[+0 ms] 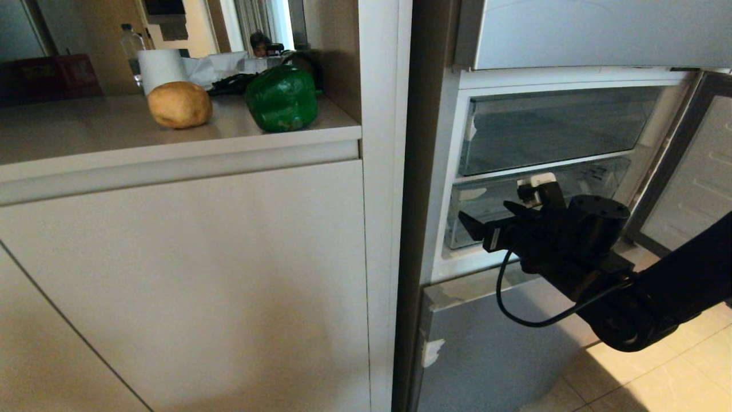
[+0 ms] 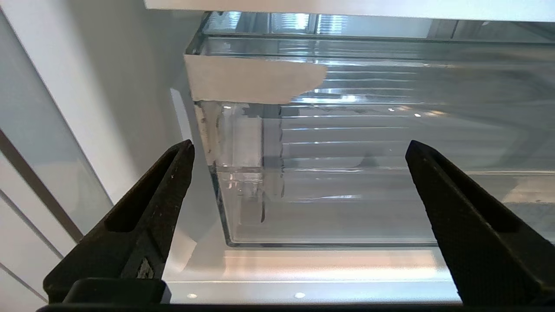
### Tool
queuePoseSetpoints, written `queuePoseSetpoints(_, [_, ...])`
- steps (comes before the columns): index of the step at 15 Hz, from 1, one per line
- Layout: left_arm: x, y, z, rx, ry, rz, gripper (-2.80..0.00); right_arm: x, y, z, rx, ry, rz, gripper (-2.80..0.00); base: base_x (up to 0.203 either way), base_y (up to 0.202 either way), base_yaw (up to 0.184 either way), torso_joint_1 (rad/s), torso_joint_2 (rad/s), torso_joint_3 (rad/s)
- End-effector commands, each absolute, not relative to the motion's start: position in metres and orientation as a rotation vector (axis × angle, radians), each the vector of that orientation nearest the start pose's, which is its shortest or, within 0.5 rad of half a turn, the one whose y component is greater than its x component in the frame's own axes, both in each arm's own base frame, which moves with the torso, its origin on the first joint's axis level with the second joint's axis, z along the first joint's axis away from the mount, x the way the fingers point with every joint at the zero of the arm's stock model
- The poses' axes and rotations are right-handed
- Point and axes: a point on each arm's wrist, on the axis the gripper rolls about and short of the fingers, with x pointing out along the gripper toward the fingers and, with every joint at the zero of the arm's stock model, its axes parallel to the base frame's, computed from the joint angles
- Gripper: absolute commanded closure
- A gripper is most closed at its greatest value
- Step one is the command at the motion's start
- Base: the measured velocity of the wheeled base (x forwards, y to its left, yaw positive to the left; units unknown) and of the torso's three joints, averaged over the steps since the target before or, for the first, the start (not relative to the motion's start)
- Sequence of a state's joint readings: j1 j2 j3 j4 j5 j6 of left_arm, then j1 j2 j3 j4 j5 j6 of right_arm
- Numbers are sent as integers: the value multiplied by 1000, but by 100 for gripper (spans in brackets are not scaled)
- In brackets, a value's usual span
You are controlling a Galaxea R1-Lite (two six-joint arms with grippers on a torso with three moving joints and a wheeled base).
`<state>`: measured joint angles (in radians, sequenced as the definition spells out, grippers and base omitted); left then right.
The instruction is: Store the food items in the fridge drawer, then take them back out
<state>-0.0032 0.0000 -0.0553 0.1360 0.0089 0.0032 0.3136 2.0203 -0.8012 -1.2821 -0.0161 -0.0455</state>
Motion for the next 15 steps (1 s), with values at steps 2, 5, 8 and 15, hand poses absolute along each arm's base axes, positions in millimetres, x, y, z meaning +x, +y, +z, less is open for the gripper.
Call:
queuePoseSetpoints(2, [-28,0,77,4,81,6,0,348,111,136,-35,-68,271,-280,0,0,0,0,0,0])
queuePoseSetpoints(5, [-28,0,77,4,81,6,0,351,110,138,-31,-78,247,-280,0,0,0,0,0,0])
queuePoseSetpoints(8, [-28,0,77,4,81,6,0,350,110,139,-31,-78,247,-280,0,0,0,0,0,0])
queuePoseSetpoints(15, [-28,0,77,4,81,6,0,351,122,140,-34,-89,277,-280,0,0,0,0,0,0])
